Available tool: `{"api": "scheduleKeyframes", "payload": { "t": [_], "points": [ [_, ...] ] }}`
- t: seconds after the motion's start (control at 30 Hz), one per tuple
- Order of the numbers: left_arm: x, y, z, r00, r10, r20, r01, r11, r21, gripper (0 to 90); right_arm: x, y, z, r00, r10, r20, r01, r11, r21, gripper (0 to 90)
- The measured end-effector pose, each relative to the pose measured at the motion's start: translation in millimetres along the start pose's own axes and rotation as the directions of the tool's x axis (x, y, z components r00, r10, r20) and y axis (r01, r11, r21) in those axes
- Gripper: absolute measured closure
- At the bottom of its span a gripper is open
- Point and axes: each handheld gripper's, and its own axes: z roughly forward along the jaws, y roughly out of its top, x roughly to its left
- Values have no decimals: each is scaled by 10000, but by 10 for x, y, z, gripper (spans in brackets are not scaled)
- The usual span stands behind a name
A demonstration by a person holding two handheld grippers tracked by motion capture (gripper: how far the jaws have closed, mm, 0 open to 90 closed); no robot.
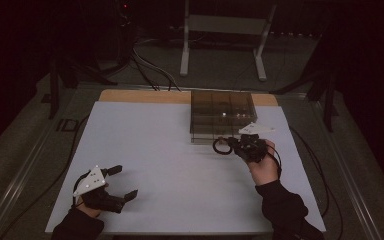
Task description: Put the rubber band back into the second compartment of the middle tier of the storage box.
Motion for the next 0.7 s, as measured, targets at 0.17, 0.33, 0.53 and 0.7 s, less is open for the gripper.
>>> {"api": "scheduleKeyframes", "payload": {
  "t": [0.17, 0.33, 0.53, 0.7],
  "points": [
    [-2, -2, 6, 10000, -4, -14, 4, 10000, -7, 3, -50, 83, 8, 9999, 35, 99, -34, 10000, -80, 863],
    [2, -1, 1, 10000, -24, 27, 24, 10000, -19, 3, -76, 125, 35, 9999, 5, 169, -4, 10000, -66, 863],
    [-7, 2, 3, 10000, -1, 33, 1, 10000, -4, 3, -130, 189, 93, 9994, 55, 327, -55, 10000, -6, 863],
    [0, 1, 0, 10000, 4, 10, -4, 10000, -3, 3, -169, 247, 132, 9989, 64, 469, -63, 10000, -20, 863]
  ]
}}
